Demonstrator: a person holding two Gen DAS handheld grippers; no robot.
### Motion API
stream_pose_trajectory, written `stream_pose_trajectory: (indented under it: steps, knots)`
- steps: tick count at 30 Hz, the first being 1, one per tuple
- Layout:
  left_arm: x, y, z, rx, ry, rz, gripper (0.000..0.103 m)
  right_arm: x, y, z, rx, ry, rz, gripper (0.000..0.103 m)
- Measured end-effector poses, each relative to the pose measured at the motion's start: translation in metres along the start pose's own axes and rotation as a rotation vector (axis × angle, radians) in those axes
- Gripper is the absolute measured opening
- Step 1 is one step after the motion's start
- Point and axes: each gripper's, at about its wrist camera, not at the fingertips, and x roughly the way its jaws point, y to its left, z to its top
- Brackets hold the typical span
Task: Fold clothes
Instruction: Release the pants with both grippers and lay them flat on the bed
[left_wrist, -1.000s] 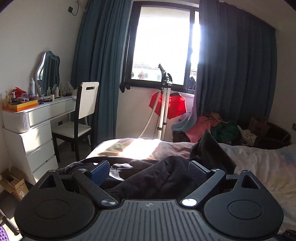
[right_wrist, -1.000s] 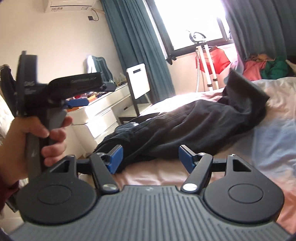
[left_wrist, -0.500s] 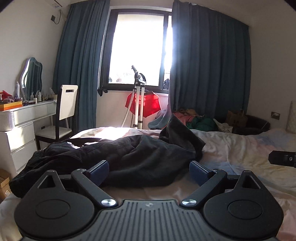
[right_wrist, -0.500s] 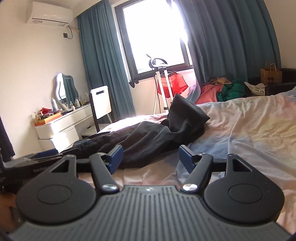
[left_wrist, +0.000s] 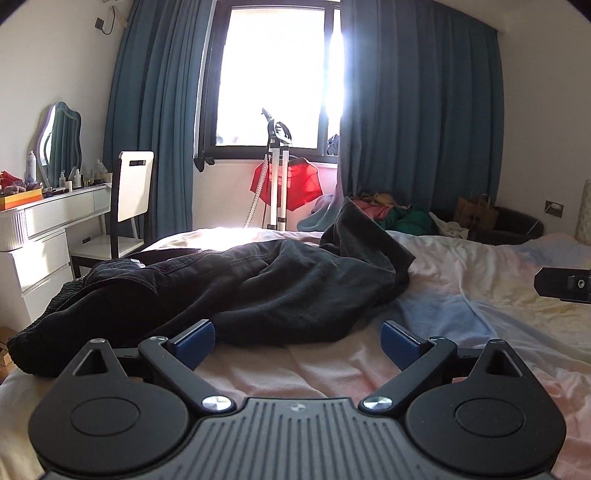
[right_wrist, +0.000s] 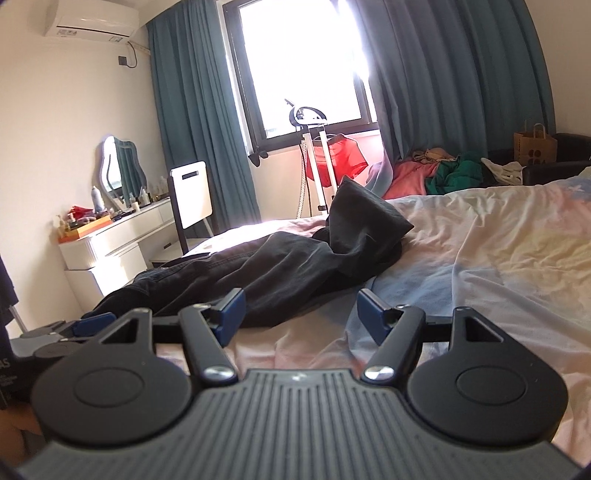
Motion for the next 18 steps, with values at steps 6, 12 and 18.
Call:
stream_pose_trajectory:
  steps: [6, 12, 18]
  knots:
    - [0.04, -0.003, 0.032, 0.089, 0.02, -0.023, 0.099, 0.001, -0.014, 0.0, 0.065, 0.027, -0.031, 0.07]
    - [0.135, 0.014, 0.086, 0.119, 0.051, 0.064, 0.1, 0.012, -0.034, -0.002, 0.115, 0.079, -0.081, 0.07]
    - [0.25, 0.04, 0.122, 0.081, 0.075, 0.1, 0.101, 0.053, -0.052, -0.005, 0.157, 0.162, -0.076, 0.07]
